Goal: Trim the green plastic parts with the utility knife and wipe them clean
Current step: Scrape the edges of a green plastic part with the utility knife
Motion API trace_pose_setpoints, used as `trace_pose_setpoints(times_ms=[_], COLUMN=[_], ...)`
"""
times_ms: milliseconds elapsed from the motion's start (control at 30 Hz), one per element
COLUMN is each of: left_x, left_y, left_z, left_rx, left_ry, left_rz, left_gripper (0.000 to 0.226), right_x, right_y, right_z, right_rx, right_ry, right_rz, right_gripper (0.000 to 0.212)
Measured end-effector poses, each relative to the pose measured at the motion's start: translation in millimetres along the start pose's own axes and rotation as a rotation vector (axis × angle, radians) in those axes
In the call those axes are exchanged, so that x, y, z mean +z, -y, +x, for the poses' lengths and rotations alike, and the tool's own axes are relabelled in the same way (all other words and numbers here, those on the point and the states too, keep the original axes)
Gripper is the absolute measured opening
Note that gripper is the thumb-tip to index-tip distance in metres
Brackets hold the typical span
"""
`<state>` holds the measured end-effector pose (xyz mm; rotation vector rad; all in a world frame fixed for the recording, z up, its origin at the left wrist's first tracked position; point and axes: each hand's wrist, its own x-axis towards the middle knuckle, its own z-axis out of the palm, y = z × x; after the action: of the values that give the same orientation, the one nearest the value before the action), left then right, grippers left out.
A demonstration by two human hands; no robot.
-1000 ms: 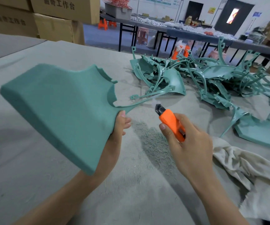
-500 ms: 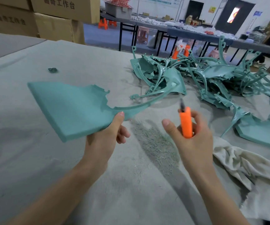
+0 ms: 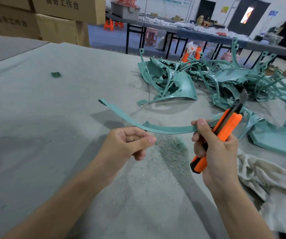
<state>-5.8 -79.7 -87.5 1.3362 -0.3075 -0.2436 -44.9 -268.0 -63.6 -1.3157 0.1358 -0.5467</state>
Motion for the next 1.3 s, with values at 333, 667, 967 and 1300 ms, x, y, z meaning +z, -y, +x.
trace_pose_setpoints(times_ms=[333,667,967,1300], left_x=[-1,-16,-12,-9], left_y=[3,-11,-14,-16], left_z=[0,-2,-9,-6], left_rx=[0.325,0.602,0.368,0.177], left_ry=[-0.377,-0.471,-0.052,-0.127], left_rz=[0.539,0.543,0.223,-0.036], left_gripper=[0.016,0.087,0.012,0.023], right_x=[-6,-13,-20,-13], right_y=[2,8,9,8], right_z=[7,14,22,15], right_rx=[0.061,0.091,0.096,0.057], right_ry=[-0.023,0.014,-0.075,0.037], right_rz=[0.191,0.351,0.402,0.251], right_gripper=[0.021,0.017,0.029,0.02])
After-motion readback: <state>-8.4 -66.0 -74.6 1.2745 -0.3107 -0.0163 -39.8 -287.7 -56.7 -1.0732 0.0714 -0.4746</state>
